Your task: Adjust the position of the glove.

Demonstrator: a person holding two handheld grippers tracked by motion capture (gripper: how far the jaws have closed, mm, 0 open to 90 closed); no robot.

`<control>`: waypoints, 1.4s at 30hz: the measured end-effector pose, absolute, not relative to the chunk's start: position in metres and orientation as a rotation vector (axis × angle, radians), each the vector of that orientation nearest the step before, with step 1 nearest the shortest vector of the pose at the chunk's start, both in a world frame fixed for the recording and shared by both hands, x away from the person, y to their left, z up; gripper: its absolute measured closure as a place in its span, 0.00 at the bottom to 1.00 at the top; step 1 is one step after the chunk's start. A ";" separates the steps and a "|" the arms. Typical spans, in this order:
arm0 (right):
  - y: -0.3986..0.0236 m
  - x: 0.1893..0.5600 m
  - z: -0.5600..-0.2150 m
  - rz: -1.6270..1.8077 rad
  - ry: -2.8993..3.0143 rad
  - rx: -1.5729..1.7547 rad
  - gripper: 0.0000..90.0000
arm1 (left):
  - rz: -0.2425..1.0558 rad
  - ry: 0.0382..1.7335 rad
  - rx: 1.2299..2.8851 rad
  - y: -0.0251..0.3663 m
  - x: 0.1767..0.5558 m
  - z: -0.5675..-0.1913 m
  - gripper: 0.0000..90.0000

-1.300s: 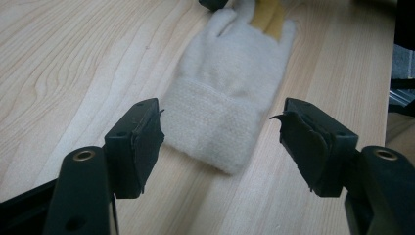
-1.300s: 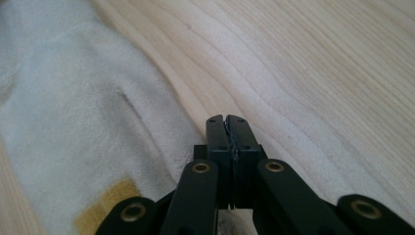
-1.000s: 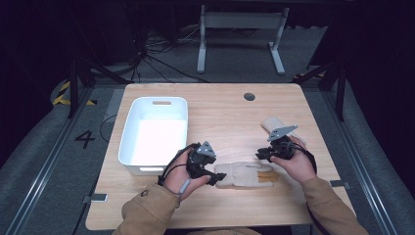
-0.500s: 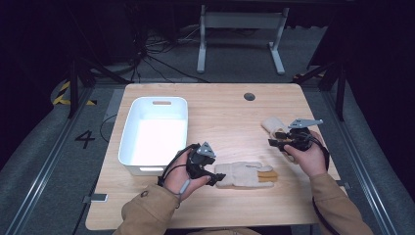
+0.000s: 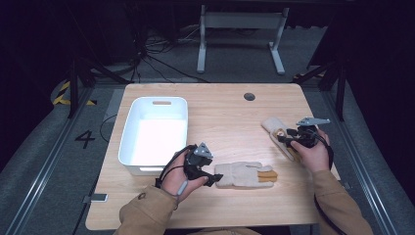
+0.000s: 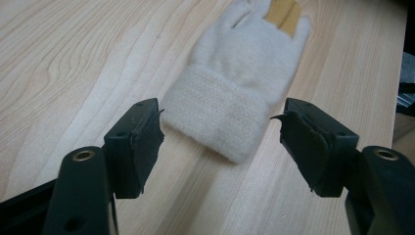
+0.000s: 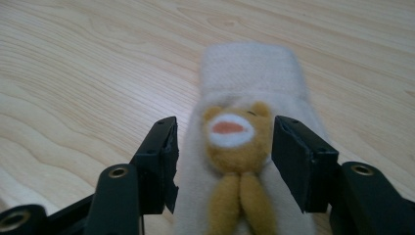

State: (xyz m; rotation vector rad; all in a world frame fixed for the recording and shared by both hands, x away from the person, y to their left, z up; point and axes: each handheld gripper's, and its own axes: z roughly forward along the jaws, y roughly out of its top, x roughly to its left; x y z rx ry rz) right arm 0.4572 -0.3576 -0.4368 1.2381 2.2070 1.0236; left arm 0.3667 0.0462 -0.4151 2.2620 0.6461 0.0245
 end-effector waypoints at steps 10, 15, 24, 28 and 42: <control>-0.361 0.462 -0.449 0.906 2.230 1.293 0.46 | 0.019 0.654 2.266 0.046 0.367 -0.417 0.36; -0.361 0.463 -0.452 0.890 2.238 1.296 0.46 | 0.018 0.647 2.268 0.045 0.366 -0.417 0.36; -0.359 0.462 -0.453 0.889 2.238 1.312 0.56 | 0.011 0.652 2.269 0.045 0.367 -0.418 0.36; -0.357 0.461 -0.452 0.890 2.242 1.320 0.62 | 0.009 0.653 2.271 0.045 0.367 -0.418 0.36; -0.355 0.456 -0.448 0.876 2.266 1.349 0.85 | 0.008 0.654 2.268 0.045 0.367 -0.418 0.35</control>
